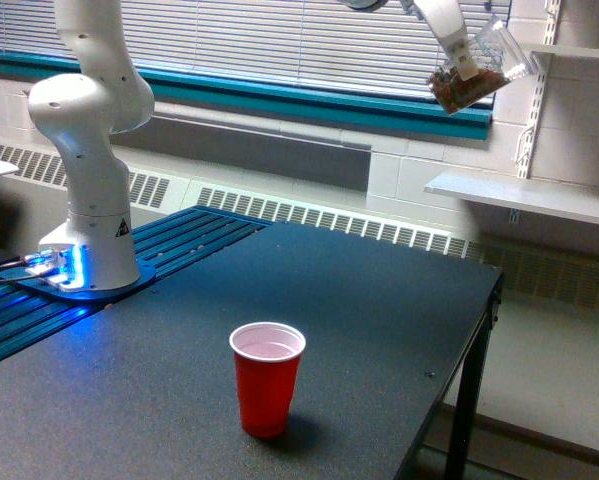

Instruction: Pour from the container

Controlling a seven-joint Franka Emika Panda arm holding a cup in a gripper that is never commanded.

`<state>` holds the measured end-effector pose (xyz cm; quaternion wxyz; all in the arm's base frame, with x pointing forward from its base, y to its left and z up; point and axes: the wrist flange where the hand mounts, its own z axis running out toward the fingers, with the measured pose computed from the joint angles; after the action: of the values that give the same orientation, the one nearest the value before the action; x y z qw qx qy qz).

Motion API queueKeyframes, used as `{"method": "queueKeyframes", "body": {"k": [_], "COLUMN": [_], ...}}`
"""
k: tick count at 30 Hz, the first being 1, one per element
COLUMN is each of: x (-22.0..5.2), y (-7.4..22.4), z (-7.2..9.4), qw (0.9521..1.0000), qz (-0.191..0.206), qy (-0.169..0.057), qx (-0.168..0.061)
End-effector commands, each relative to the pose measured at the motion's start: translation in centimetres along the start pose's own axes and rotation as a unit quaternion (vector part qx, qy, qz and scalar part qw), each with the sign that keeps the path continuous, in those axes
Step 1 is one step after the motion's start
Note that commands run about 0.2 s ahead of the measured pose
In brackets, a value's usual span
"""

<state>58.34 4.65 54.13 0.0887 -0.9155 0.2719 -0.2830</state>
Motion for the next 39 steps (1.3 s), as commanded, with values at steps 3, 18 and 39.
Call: {"method": "queueKeyframes", "body": {"k": [3, 18, 39], "x": [-2.0, -1.6, -1.5], "y": [0.8, 2.6, 7.8], "z": [1.8, 2.6, 5.6], "qw": [0.9980, 0.9878, 0.9732], "qz": [-0.047, -0.113, -0.136], "qy": [-0.003, 0.057, 0.114], "qx": [-0.040, -0.090, -0.147]}}
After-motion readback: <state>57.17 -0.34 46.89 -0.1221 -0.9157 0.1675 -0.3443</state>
